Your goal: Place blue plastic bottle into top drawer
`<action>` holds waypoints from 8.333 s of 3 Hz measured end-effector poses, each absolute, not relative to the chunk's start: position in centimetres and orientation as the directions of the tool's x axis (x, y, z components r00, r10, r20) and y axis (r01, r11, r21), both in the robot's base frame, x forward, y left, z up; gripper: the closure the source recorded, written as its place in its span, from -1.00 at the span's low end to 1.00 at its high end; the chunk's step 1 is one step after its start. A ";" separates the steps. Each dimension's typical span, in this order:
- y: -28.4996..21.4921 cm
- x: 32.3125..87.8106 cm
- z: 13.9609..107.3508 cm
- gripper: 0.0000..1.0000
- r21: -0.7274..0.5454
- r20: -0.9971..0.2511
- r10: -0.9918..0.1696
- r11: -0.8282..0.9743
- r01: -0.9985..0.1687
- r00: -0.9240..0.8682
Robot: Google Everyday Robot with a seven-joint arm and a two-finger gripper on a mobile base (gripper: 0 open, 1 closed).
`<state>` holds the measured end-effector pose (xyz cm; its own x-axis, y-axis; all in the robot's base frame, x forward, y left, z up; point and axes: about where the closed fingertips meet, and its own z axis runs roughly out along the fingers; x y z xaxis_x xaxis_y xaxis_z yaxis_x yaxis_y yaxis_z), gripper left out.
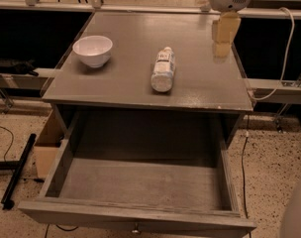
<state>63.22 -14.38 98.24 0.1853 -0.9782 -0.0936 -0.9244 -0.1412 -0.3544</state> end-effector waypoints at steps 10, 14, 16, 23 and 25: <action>-7.9 70.7 96.3 -1.00 -0.357 0.053 -0.776 -0.602 -0.714 0.628; -5.5 73.6 90.4 -1.00 -0.347 -0.032 -0.734 -0.628 -0.697 0.678; -4.7 73.2 90.3 -1.00 -0.373 -0.003 -0.611 -0.734 -0.568 0.792; -6.8 69.2 86.2 -1.00 -0.219 0.069 -0.365 -0.913 -0.343 0.928; -3.0 68.7 84.2 -1.00 -0.164 0.070 -0.344 -0.930 -0.329 0.936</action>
Offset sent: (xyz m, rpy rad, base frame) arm 0.0367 -0.0092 0.0064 -0.0750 -0.0216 0.0102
